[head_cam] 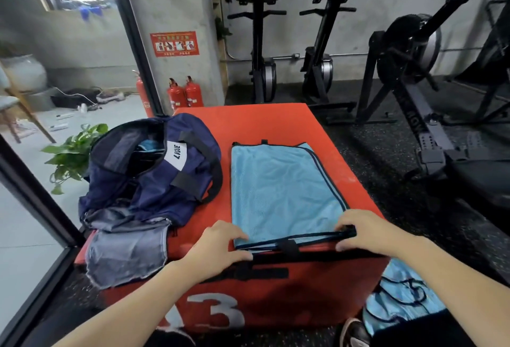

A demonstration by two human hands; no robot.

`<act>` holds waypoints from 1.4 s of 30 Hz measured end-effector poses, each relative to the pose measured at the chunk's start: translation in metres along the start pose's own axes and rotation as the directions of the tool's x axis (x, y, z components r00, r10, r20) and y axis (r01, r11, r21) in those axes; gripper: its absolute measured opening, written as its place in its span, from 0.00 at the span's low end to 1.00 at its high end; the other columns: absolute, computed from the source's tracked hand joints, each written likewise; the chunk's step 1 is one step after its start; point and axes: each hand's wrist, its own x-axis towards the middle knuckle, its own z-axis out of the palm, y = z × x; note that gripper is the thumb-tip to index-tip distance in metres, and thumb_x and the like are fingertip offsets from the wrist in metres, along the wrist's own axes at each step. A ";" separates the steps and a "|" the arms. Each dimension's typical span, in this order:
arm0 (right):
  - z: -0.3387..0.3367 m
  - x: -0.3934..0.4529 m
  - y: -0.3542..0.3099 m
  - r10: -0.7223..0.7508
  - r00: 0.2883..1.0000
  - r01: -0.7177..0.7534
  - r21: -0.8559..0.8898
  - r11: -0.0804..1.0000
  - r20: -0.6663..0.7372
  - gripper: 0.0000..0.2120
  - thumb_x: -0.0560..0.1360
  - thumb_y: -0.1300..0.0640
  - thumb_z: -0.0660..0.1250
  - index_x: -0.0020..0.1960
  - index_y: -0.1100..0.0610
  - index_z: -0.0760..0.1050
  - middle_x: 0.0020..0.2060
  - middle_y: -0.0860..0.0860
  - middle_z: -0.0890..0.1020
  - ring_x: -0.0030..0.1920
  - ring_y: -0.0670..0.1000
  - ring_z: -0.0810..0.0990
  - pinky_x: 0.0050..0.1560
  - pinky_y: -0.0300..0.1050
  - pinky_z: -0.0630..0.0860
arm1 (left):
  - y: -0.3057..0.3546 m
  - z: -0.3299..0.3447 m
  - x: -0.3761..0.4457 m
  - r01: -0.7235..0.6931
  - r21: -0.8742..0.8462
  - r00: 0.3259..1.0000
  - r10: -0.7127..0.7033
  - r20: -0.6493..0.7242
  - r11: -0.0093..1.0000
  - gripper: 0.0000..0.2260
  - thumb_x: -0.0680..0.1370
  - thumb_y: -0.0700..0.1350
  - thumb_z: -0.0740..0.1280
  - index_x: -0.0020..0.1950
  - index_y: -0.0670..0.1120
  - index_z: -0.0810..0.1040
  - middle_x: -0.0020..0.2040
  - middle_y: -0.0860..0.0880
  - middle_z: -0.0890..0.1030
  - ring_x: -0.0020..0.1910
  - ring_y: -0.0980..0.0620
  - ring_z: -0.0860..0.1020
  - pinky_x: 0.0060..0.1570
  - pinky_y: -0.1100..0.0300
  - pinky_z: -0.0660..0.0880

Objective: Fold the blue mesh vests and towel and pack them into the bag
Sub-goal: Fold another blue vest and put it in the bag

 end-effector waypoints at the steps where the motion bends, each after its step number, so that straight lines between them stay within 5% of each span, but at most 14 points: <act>1: 0.001 -0.004 0.010 0.003 1.000 -0.003 0.015 1.000 -0.016 0.23 0.62 0.29 0.71 0.50 0.41 0.81 0.47 0.40 0.80 0.51 0.42 0.77 0.57 0.42 0.72 | 0.000 0.001 0.000 -0.008 0.030 1.000 0.007 0.030 1.000 0.36 0.63 0.79 0.62 0.59 0.56 0.82 0.54 0.61 0.80 0.58 0.60 0.71 0.62 0.61 0.68; 8: 0.018 -0.009 0.028 0.024 0.986 0.005 0.175 0.985 -0.164 0.13 0.70 0.52 0.78 0.54 0.49 0.85 0.48 0.43 0.80 0.49 0.39 0.77 0.52 0.28 0.67 | 0.013 0.004 0.005 -0.072 0.115 0.993 0.060 0.100 0.991 0.27 0.68 0.59 0.76 0.65 0.53 0.79 0.54 0.54 0.78 0.58 0.55 0.72 0.58 0.67 0.65; 13: 0.022 0.001 0.026 0.046 0.972 -0.005 0.174 0.985 -0.232 0.06 0.72 0.56 0.76 0.48 0.48 0.86 0.43 0.44 0.80 0.47 0.44 0.78 0.53 0.39 0.71 | 0.018 0.003 0.008 -0.011 0.100 0.998 0.004 0.070 0.995 0.22 0.69 0.53 0.77 0.63 0.51 0.80 0.55 0.52 0.80 0.57 0.54 0.75 0.55 0.69 0.65; 18: 0.026 0.002 0.022 -0.016 0.979 0.031 0.071 0.997 -0.205 0.03 0.76 0.57 0.71 0.49 0.52 0.82 0.49 0.42 0.77 0.56 0.49 0.73 0.64 0.46 0.68 | 0.023 -0.002 0.007 0.049 0.068 0.996 -0.054 0.069 0.996 0.15 0.72 0.51 0.76 0.57 0.49 0.83 0.51 0.51 0.80 0.51 0.53 0.76 0.55 0.61 0.71; 21: 0.025 -0.002 0.016 -0.057 0.983 0.082 0.139 0.987 -0.175 0.09 0.77 0.62 0.69 0.44 0.50 0.73 0.58 0.45 0.76 0.66 0.45 0.69 0.70 0.38 0.61 | 0.021 -0.006 0.006 0.020 0.052 0.999 -0.022 0.037 0.998 0.09 0.73 0.50 0.75 0.51 0.49 0.83 0.51 0.55 0.76 0.53 0.57 0.73 0.58 0.63 0.68; 23: 0.018 -0.007 0.009 -0.008 0.988 0.038 0.197 0.980 -0.153 0.11 0.79 0.60 0.67 0.43 0.47 0.70 0.54 0.47 0.80 0.58 0.47 0.76 0.63 0.40 0.69 | 0.021 -0.014 0.004 0.053 -0.019 0.999 -0.053 0.003 0.998 0.07 0.74 0.50 0.74 0.50 0.51 0.81 0.55 0.59 0.77 0.56 0.59 0.74 0.59 0.65 0.67; 26: 0.008 -0.012 0.001 0.085 0.982 -0.029 0.304 0.952 -0.171 0.06 0.81 0.56 0.65 0.45 0.48 0.71 0.39 0.50 0.81 0.38 0.52 0.77 0.43 0.45 0.74 | 0.023 -0.027 0.004 0.094 -0.148 0.995 -0.098 -0.022 0.984 0.04 0.76 0.50 0.70 0.43 0.53 0.78 0.41 0.56 0.82 0.43 0.56 0.79 0.51 0.53 0.77; 31: -0.007 -0.010 -0.002 0.100 0.971 0.007 0.446 0.895 -0.216 0.04 0.79 0.58 0.68 0.45 0.52 0.78 0.42 0.49 0.85 0.50 0.51 0.83 0.58 0.49 0.76 | 0.031 -0.048 0.016 0.101 -0.290 0.992 -0.117 -0.038 0.952 0.10 0.73 0.57 0.71 0.40 0.51 0.79 0.35 0.51 0.80 0.34 0.57 0.75 0.43 0.50 0.75; 37: -0.029 0.016 0.000 0.176 0.944 0.009 0.551 0.835 -0.281 0.08 0.79 0.55 0.68 0.41 0.50 0.79 0.33 0.42 0.80 0.36 0.40 0.74 0.40 0.37 0.69 | 0.027 -0.052 0.041 0.124 -0.370 0.957 -0.210 -0.202 0.921 0.04 0.75 0.51 0.72 0.43 0.53 0.82 0.37 0.52 0.82 0.40 0.49 0.81 0.47 0.49 0.77; 42: -0.039 0.053 0.006 0.223 0.927 0.029 0.649 0.760 -0.302 0.04 0.78 0.53 0.70 0.45 0.49 0.83 0.40 0.48 0.83 0.41 0.45 0.77 0.46 0.44 0.72 | 0.013 -0.053 0.082 0.175 -0.426 0.934 -0.286 -0.215 0.888 0.05 0.77 0.46 0.70 0.47 0.57 0.82 0.41 0.56 0.84 0.44 0.53 0.82 0.50 0.53 0.78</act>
